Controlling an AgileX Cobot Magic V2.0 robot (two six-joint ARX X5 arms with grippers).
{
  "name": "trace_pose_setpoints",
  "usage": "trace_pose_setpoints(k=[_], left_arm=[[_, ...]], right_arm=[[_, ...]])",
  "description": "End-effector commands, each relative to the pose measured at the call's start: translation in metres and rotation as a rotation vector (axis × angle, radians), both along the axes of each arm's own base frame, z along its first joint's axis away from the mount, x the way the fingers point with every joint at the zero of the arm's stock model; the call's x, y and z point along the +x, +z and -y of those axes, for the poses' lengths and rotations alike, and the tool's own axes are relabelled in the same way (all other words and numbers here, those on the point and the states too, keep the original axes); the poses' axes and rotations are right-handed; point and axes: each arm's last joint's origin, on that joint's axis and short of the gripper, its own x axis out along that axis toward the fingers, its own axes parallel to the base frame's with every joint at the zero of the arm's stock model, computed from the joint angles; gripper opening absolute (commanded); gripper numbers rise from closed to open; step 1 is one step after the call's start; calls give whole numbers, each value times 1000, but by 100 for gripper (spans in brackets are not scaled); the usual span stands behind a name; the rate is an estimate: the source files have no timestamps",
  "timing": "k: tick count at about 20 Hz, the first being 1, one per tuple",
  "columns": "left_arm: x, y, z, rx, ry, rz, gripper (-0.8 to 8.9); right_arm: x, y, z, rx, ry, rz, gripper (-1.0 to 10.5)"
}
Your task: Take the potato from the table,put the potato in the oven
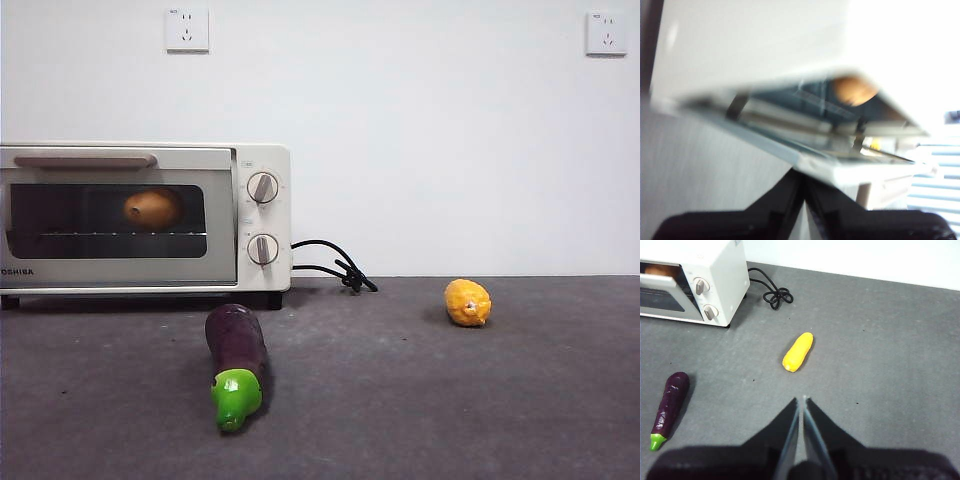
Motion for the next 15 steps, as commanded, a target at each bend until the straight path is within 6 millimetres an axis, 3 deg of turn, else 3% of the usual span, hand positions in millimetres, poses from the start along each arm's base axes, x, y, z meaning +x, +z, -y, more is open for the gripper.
trace_pose_setpoints(k=[1, 5, 15], left_arm=[[6, 10, 0, -20, 36, 19, -8], [13, 16, 5, 79, 69, 27, -8], [20, 15, 27, 79, 8, 19, -7]], right_arm=[[0, -4, 0, -18, -4, -17, 29], [0, -3, 0, -5, -13, -18, 29], [0, -3, 1, 25, -32, -22, 32]])
